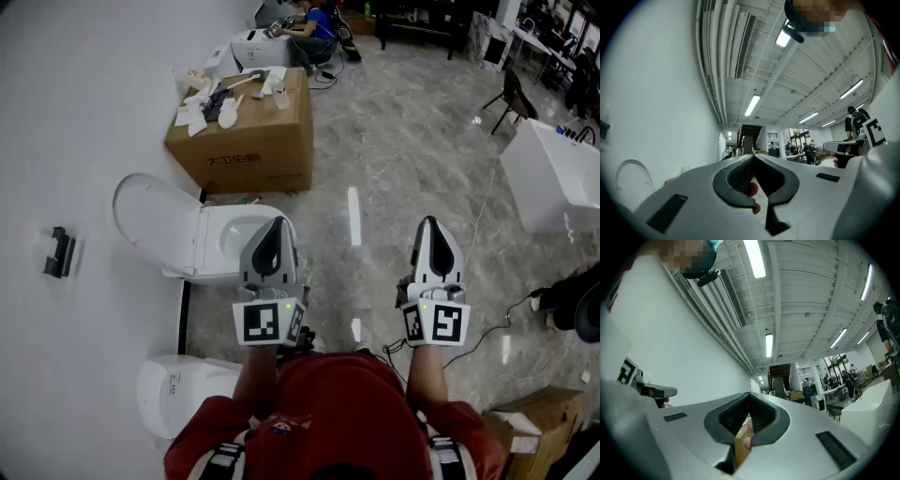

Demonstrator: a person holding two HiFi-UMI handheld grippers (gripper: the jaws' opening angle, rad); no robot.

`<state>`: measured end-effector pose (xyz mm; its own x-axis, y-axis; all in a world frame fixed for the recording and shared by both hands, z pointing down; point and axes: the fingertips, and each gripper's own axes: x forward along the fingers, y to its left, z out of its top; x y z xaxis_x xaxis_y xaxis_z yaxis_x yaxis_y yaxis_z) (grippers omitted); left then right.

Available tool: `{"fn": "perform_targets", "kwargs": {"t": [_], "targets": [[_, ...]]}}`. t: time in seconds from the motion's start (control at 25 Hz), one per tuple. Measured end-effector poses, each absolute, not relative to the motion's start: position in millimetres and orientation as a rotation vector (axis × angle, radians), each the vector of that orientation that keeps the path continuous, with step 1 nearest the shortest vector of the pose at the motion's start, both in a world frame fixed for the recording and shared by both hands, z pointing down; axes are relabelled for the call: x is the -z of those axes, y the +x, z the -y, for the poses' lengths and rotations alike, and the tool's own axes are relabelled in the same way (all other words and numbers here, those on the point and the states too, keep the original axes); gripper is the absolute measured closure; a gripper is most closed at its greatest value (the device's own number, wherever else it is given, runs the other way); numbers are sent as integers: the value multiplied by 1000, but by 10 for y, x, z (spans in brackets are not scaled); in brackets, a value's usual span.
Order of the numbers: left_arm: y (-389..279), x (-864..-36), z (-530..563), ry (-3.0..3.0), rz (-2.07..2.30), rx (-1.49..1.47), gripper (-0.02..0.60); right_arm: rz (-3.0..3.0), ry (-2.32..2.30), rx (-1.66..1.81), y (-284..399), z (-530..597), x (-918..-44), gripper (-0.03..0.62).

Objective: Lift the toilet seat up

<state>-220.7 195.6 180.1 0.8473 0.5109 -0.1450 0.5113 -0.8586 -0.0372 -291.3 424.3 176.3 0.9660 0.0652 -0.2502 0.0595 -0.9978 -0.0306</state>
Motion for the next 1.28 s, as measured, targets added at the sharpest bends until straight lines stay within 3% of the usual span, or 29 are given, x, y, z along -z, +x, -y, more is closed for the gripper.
{"fn": "perform_targets", "kwargs": {"t": [1.28], "targets": [[-1568,-2107,-1240,3004,-853,177,572,159,-3129,-339,-2265,-3462,-2049,582]]}}
